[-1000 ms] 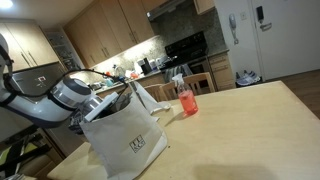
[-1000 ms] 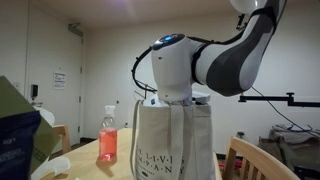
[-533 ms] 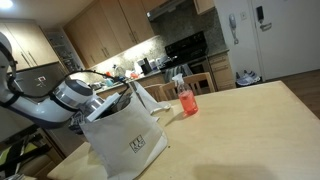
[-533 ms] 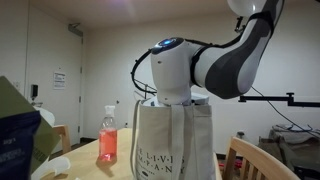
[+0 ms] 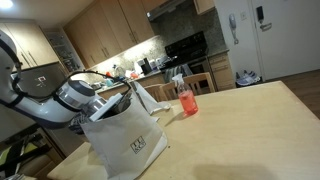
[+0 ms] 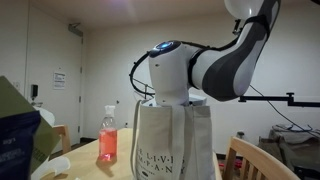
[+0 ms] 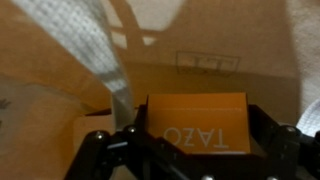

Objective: Move the bag slightly forward, take out the TAZO box, and put it on the table

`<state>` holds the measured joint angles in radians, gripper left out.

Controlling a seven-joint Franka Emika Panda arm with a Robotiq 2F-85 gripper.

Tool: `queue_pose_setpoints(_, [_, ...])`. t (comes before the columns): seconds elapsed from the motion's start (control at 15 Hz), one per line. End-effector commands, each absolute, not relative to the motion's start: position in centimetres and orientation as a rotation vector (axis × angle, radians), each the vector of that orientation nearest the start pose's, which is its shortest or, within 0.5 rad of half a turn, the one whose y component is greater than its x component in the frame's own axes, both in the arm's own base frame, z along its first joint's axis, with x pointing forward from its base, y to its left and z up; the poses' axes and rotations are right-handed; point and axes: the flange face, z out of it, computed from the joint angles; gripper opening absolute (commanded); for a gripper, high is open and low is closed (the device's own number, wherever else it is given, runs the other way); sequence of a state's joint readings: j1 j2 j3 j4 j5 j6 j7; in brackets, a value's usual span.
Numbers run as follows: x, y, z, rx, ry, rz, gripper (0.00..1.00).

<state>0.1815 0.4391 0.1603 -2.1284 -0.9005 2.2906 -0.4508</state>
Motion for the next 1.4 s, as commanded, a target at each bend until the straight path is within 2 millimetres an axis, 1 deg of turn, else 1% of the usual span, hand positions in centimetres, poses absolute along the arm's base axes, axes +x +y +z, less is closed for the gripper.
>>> queue_pose_setpoints(0.0, [53.5, 16.8, 18.5, 1.9, 1.776, -0.336, 0.68])
queue_pose_setpoints(0.07, [53.6, 16.9, 18.7, 1.899, 1.768, -0.33, 0.6])
queue_pose_setpoints(0.33, [53.8, 17.1, 19.6, 1.876, 1.758, -0.306, 0.31])
queue_pose_setpoints(0.6, [53.9, 17.3, 20.3, 1.847, 1.758, -0.29, 0.05])
queue_pose_setpoints(0.67, [53.9, 17.2, 20.3, 1.842, 1.76, -0.289, 0.02])
queue_pose_setpoints(0.8, [53.9, 17.1, 20.1, 1.843, 1.758, -0.302, 0.0])
queue_pose_setpoints(0.87, [53.8, 17.1, 19.9, 1.847, 1.764, -0.308, 0.3])
queue_pose_setpoints(0.93, [53.8, 17.0, 19.7, 1.851, 1.758, -0.314, 0.3])
queue_pose_setpoints(1.0, [53.8, 16.9, 19.8, 1.85, 1.757, -0.319, 0.34])
queue_pose_setpoints(1.33, [53.6, 16.7, 19.5, 1.851, 1.757, -0.335, 0.71])
